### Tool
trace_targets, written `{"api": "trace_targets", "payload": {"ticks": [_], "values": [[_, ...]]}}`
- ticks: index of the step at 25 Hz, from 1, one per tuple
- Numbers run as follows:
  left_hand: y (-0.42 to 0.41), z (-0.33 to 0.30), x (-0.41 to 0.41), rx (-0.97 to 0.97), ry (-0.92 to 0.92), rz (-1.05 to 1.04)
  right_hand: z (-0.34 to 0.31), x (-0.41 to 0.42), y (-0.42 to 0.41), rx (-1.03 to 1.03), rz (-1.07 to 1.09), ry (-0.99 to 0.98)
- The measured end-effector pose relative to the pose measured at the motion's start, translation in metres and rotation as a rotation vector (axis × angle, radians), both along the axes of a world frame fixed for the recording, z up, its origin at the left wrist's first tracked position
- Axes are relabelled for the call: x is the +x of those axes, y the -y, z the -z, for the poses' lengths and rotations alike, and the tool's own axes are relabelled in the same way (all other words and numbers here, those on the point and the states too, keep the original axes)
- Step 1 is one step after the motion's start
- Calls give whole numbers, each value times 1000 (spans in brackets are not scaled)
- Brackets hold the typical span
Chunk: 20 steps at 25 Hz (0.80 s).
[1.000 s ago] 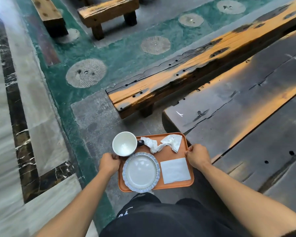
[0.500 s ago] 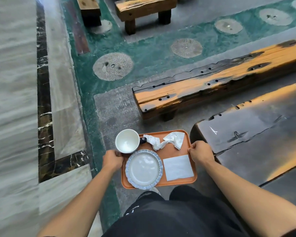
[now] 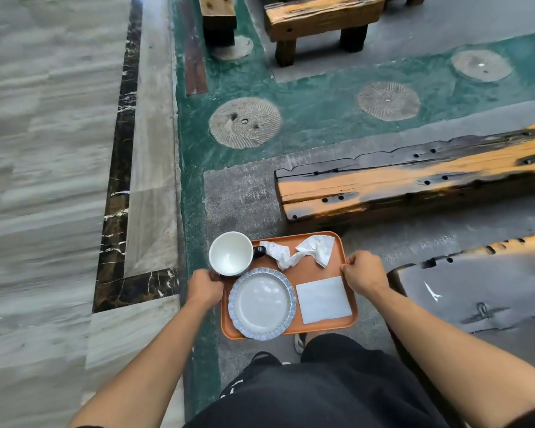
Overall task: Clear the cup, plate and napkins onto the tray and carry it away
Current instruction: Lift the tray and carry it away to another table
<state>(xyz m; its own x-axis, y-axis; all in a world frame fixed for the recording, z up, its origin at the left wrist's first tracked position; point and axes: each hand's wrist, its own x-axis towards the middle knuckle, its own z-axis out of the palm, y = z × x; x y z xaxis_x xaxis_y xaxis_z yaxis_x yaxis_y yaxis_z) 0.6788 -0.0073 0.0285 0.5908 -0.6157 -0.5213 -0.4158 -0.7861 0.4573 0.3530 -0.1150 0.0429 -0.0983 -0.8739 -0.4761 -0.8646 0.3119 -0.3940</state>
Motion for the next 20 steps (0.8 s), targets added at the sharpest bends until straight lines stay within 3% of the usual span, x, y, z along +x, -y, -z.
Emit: {"api": "trace_targets", "payload": {"ticks": [20], "values": [[159, -15, 49, -2, 28, -260, -13, 77, 233, 11, -255, 59]]}}
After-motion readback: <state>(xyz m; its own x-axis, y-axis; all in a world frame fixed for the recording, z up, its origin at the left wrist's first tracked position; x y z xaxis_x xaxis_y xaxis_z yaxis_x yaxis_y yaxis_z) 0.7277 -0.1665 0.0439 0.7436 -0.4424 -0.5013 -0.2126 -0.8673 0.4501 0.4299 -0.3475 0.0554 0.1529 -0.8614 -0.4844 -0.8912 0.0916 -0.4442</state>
